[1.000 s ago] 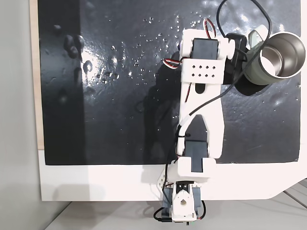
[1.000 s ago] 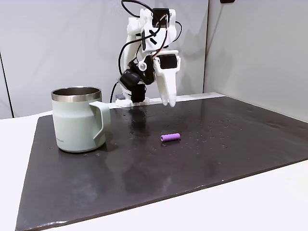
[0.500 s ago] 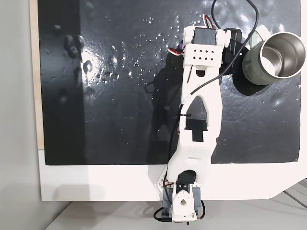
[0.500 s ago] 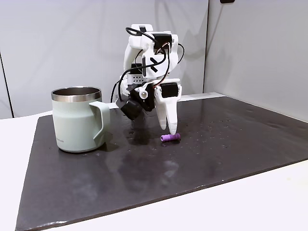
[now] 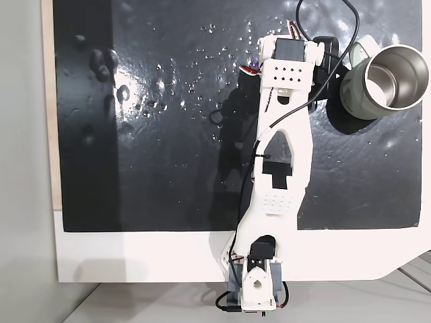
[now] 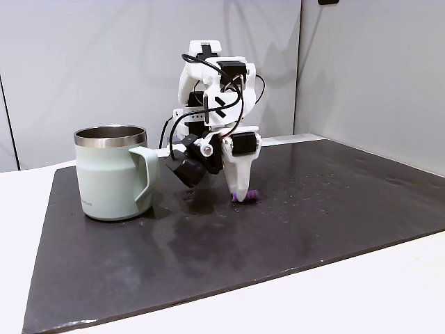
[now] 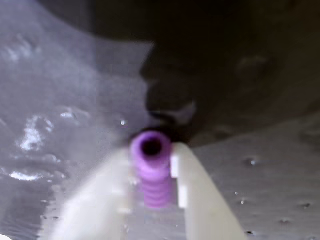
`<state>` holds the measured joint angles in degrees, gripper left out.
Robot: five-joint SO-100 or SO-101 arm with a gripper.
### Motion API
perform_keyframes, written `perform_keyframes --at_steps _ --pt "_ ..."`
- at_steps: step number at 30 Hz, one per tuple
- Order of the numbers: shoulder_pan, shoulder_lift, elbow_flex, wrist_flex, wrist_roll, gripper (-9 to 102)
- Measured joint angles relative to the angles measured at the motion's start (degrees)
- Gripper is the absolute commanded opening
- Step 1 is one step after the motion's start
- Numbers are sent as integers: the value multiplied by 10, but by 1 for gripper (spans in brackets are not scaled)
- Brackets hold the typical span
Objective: Grasp a pengrip and put it in the cup.
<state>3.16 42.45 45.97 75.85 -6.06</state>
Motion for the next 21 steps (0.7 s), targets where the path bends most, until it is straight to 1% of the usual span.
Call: perform_keyframes --at_steps 6,10,14,21 --pt "4 -4 -41 7 11 0" --pt "11 -2 -114 55 20 0" --pt "4 41 -179 107 32 0" --pt "5 145 -195 158 59 0"
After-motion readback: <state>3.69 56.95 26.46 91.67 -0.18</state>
